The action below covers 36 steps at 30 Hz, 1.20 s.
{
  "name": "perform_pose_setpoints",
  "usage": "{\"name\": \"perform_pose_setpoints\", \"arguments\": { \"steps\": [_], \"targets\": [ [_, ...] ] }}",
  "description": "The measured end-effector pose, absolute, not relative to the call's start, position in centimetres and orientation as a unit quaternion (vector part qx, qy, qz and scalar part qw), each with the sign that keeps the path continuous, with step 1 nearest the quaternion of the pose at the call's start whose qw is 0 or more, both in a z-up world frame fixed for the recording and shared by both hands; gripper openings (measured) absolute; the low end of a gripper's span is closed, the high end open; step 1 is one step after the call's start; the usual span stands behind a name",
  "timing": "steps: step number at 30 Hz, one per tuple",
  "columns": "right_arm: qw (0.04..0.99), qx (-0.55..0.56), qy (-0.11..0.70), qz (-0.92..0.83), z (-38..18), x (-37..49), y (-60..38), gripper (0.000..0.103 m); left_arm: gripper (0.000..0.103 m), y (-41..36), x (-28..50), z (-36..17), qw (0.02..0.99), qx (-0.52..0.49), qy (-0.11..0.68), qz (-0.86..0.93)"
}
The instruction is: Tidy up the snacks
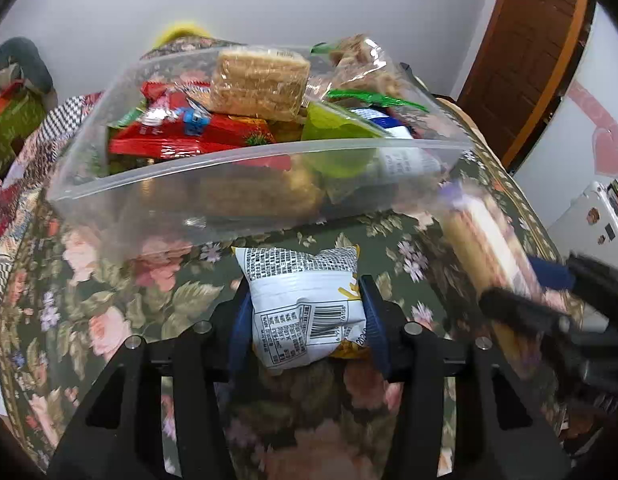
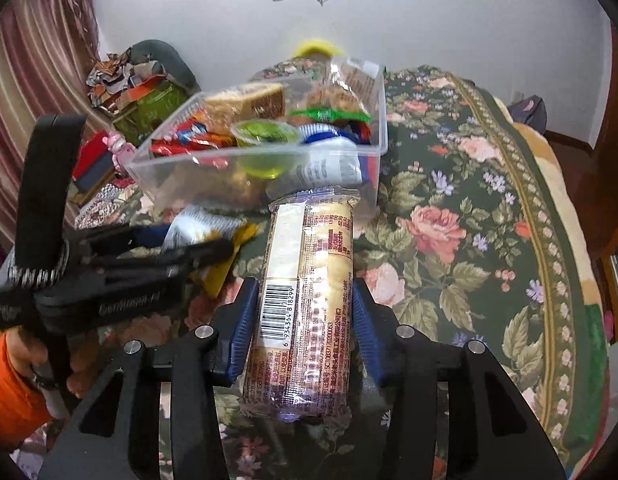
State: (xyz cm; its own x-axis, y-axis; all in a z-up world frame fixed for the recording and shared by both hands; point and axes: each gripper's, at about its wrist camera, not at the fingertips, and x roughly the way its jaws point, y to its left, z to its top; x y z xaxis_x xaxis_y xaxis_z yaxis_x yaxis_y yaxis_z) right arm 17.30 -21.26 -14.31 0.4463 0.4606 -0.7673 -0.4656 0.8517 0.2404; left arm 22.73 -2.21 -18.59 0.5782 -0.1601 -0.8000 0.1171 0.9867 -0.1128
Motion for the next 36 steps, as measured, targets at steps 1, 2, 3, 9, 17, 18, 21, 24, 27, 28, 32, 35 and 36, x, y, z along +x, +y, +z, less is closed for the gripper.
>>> {"name": "perform_pose_setpoints", "arguments": {
  "steps": [1,2,3,9,17,18,21,24,27,28,32,35,36],
  "targets": [
    [0.852,-0.002,0.447,0.273,-14.0,17.3,-21.3,0.043,0.05,-2.1,22.2,-18.2,0.89,-0.023,0.448,-0.078],
    [0.853,-0.002,0.443,0.274,-13.6,17.3,-21.3,0.043,0.05,-2.0,22.0,-17.8,0.892,-0.024,0.444,-0.078],
    [0.855,-0.002,0.439,0.275,-13.3,17.4,-21.3,0.043,0.05,-1.9,21.7,-17.3,0.894,-0.027,0.439,-0.079],
    [0.868,-0.01,0.41,0.279,-11.1,18.5,-20.8,0.043,0.05,0.1,20.9,-13.4,0.916,-0.034,0.394,-0.062],
    [0.886,-0.01,0.377,0.272,-9.0,21.2,-20.2,0.043,0.05,3.1,22.1,-9.3,0.936,-0.035,0.348,-0.035],
    [0.888,-0.011,0.372,0.271,-8.8,21.5,-20.1,0.043,0.05,3.2,22.2,-9.0,0.937,-0.035,0.346,-0.033],
    [0.894,-0.014,0.356,0.27,-7.9,22.5,-19.6,0.043,0.05,3.6,22.9,-8.3,0.94,-0.036,0.337,-0.026],
    [0.899,-0.02,0.344,0.271,-7.2,23.5,-18.8,0.043,0.05,4.4,24.3,-8.0,0.941,-0.041,0.335,-0.022],
    [0.902,-0.031,0.336,0.271,-7.1,24.8,-17.6,0.043,0.05,5.1,25.8,-7.9,0.941,-0.047,0.334,-0.011],
    [0.902,-0.034,0.336,0.271,-7.3,25.1,-17.3,0.043,0.05,5.2,26.1,-7.9,0.941,-0.048,0.333,-0.007],
    [0.9,-0.044,0.341,0.267,-8.1,26.4,-16.1,0.043,0.05,5.9,28.2,-8.4,0.939,-0.051,0.34,0.005],
    [0.895,-0.051,0.354,0.268,-9.0,27.7,-15.1,0.043,0.05,6.2,29.7,-9.2,0.934,-0.054,0.352,0.008],
    [0.892,-0.054,0.358,0.269,-9.4,28.0,-14.9,0.043,0.05,6.4,30.2,-9.5,0.933,-0.057,0.356,0.006]
  ]
}}
